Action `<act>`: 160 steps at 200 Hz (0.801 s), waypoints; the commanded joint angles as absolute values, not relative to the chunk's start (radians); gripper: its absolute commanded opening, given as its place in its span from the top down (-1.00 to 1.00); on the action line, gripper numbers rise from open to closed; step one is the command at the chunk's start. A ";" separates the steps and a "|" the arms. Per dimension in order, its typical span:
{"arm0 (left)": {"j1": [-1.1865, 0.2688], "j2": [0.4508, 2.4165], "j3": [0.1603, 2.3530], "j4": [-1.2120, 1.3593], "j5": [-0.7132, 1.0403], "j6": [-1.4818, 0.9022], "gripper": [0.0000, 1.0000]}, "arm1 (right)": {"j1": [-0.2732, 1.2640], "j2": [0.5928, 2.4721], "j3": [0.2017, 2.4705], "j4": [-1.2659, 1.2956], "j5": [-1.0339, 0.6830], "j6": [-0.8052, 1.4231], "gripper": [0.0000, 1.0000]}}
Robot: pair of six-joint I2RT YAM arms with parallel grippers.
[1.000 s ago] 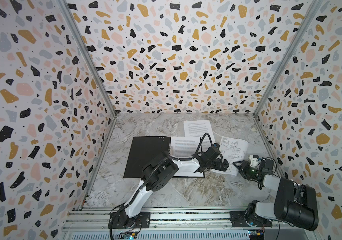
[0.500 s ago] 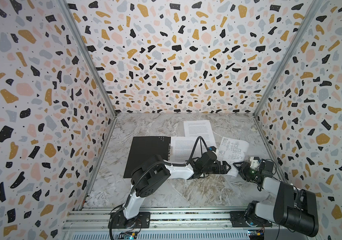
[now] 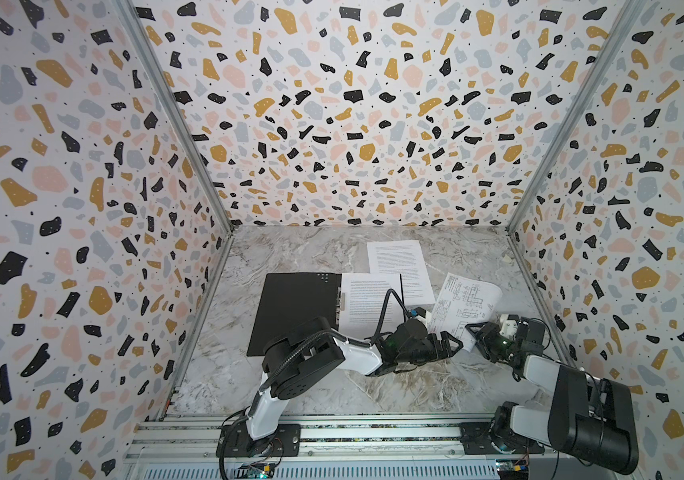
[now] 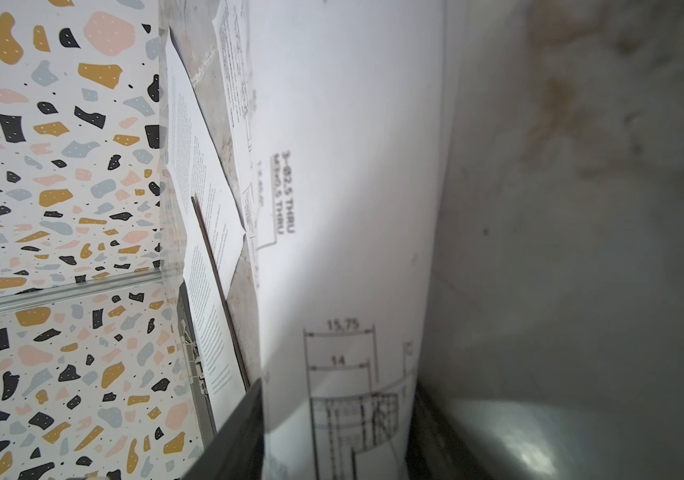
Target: Put the files into the folder
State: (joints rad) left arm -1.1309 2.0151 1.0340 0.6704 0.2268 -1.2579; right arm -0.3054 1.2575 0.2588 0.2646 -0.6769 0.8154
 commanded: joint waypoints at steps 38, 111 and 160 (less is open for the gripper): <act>-1.154 2.060 1.028 0.888 0.192 -1.420 -0.96 | -0.288 1.244 0.234 0.270 -0.622 0.879 -0.04; -1.154 2.141 1.058 0.994 0.186 -1.522 -0.92 | -0.282 1.232 0.236 0.272 -0.591 0.867 -0.05; -1.152 2.185 1.071 1.046 0.200 -1.565 -0.87 | -0.286 1.238 0.229 0.257 -0.611 0.805 -0.05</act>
